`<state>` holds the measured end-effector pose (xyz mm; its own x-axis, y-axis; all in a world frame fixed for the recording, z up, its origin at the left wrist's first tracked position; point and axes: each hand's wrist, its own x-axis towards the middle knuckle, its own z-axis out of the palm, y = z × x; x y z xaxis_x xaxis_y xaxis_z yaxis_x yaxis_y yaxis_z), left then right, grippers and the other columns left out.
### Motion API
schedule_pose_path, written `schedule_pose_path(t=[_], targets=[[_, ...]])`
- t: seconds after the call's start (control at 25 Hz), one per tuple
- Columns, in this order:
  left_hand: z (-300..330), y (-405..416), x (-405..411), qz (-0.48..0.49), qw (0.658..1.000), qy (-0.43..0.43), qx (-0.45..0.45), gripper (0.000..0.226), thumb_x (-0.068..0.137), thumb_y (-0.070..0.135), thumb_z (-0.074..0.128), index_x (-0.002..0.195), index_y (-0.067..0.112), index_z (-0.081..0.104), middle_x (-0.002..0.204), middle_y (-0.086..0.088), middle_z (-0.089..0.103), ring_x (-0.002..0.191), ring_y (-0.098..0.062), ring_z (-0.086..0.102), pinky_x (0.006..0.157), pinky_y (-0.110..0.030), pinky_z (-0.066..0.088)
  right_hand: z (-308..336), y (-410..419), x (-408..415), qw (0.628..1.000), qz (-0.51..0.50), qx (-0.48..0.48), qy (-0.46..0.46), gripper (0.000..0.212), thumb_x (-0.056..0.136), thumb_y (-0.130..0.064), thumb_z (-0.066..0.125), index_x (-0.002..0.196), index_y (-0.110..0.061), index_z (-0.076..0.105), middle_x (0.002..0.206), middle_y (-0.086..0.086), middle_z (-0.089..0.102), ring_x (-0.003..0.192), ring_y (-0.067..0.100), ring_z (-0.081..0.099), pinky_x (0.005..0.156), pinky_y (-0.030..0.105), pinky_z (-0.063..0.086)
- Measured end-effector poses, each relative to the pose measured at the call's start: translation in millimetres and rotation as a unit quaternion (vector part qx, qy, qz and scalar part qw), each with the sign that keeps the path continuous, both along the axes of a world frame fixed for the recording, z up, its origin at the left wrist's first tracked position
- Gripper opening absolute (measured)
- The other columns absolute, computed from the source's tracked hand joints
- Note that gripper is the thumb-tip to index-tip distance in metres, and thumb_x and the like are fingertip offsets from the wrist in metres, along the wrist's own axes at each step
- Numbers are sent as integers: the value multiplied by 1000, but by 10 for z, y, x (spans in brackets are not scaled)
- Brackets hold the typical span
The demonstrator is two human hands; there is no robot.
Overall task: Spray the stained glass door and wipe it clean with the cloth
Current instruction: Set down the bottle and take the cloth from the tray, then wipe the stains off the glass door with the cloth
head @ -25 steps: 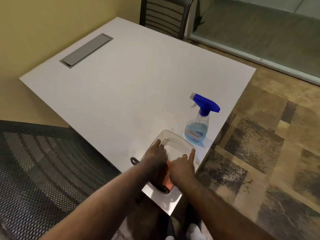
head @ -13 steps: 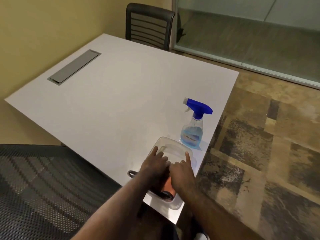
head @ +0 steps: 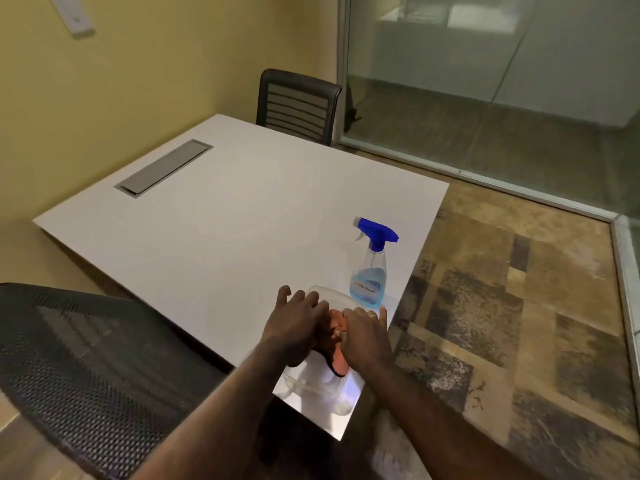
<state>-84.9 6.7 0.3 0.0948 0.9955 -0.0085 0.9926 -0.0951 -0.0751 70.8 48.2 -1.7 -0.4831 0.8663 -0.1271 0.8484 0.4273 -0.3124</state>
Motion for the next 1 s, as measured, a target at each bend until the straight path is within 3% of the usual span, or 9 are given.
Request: schedule_pose_path(t=[0.2, 0.28, 0.4, 0.48, 0.6, 0.68, 0.84, 1.0], targets=[[480, -205, 114, 52, 992, -22, 109, 38, 72, 45, 68, 105, 30, 55, 127, 0, 62, 95, -26, 63, 80, -41, 37, 472, -90, 240, 994, 10, 99, 43, 38, 87, -37, 65, 118, -16, 58, 122, 9, 61, 121, 28, 53, 113, 51, 24], [733, -279, 232, 48, 984, -31, 171, 36, 74, 45, 64, 105, 30, 56, 110, 5, 71, 88, -26, 65, 78, -40, 37, 739, -81, 423, 989, 26, 129, 70, 35, 89, -39, 62, 117, -18, 57, 120, 5, 62, 117, 24, 55, 113, 48, 24], [1204, -352, 533, 39, 971, -63, 226, 26, 86, 37, 41, 107, 27, 53, 89, 4, 67, 84, -25, 65, 84, -41, 28, 1214, -159, 810, 980, 37, 171, 97, 26, 90, -35, 59, 111, -21, 55, 106, -1, 65, 105, 19, 60, 114, 44, 16], [1551, -360, 770, 8, 966, -102, 237, 20, 95, 34, 40, 112, 27, 50, 93, 4, 65, 88, -23, 65, 87, -39, 23, 1549, -265, 1145, 967, 28, 230, 111, 30, 86, -27, 62, 114, -19, 55, 106, 2, 65, 102, 23, 60, 112, 45, 19], [2150, -367, 1162, -73, 949, -199, 233, 30, 94, 41, 56, 116, 21, 59, 103, -1, 68, 102, -24, 62, 90, -38, 22, 2105, -464, 1714, 946, -1, 307, 101, 39, 81, -15, 64, 119, -16, 55, 112, 8, 64, 105, 28, 60, 111, 48, 22], [2512, -370, 1436, -141, 935, -208, 249, 32, 88, 38, 66, 110, 16, 66, 101, -5, 68, 102, -28, 60, 91, -38, 27, 2446, -627, 2085, 928, -24, 357, 103, 39, 79, -13, 67, 116, -14, 58, 110, 10, 65, 101, 29, 61, 111, 52, 24], [3022, -318, 2149, -217, 899, -182, 334, 35, 83, 26, 72, 116, 14, 70, 109, -8, 71, 105, -30, 63, 93, -41, 32, 2975, -986, 2830, 883, -101, 451, 76, 36, 77, -10, 66, 113, -6, 61, 104, 16, 67, 91, 33, 64, 108, 54, 31], [3421, -194, 3019, -329, 836, -222, 379, 31, 79, 12, 74, 110, 9, 72, 101, -13, 73, 93, -34, 67, 85, -46, 50, 3421, -1316, 3539, 845, -194, 498, 25, 35, 80, -5, 65, 115, -7, 62, 105, 15, 65, 91, 35, 62, 85, 43, 52]])
